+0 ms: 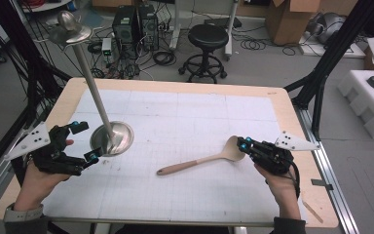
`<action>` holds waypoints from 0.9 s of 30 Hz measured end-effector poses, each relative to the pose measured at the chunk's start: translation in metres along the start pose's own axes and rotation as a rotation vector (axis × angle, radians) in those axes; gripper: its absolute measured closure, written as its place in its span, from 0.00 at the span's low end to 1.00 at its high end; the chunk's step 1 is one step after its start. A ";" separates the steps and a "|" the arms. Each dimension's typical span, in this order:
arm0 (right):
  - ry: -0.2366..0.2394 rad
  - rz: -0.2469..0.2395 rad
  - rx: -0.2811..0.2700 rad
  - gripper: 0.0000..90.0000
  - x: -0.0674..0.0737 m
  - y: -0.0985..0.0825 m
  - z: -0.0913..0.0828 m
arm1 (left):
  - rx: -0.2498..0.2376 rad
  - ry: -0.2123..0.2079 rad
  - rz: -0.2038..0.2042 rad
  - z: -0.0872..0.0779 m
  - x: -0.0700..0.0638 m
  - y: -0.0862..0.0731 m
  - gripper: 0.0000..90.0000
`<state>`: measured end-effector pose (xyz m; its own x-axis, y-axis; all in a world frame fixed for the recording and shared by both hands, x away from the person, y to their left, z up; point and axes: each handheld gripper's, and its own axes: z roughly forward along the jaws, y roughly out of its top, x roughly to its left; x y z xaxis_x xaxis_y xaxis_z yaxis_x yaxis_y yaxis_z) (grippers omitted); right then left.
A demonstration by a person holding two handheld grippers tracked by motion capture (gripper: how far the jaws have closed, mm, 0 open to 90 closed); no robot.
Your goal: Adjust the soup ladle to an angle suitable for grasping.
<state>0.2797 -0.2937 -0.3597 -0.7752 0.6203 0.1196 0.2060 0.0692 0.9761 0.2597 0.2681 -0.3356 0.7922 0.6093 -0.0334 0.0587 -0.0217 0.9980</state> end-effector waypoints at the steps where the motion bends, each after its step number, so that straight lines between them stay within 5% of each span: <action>1: 0.003 0.007 0.006 1.00 -0.001 -0.001 0.001 | 0.001 -0.001 -0.001 0.000 0.000 0.000 0.04; 9: -0.009 0.027 0.040 1.00 0.000 -0.004 0.009 | 0.008 0.000 -0.005 0.001 0.001 -0.002 0.04; 11: -0.017 0.062 0.082 1.00 -0.001 -0.007 0.013 | 0.006 0.002 -0.009 0.002 0.001 -0.002 0.04; 21: -0.016 0.023 0.236 1.00 0.002 -0.022 0.037 | -0.022 0.012 -0.002 0.001 -0.002 0.001 0.04; 27: -0.016 0.091 0.284 1.00 -0.003 -0.034 0.049 | -0.007 0.010 -0.003 0.002 -0.001 -0.002 0.04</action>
<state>0.3043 -0.2594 -0.4017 -0.7366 0.6462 0.1997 0.4350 0.2265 0.8715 0.2596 0.2657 -0.3372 0.7860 0.6172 -0.0358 0.0564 -0.0140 0.9983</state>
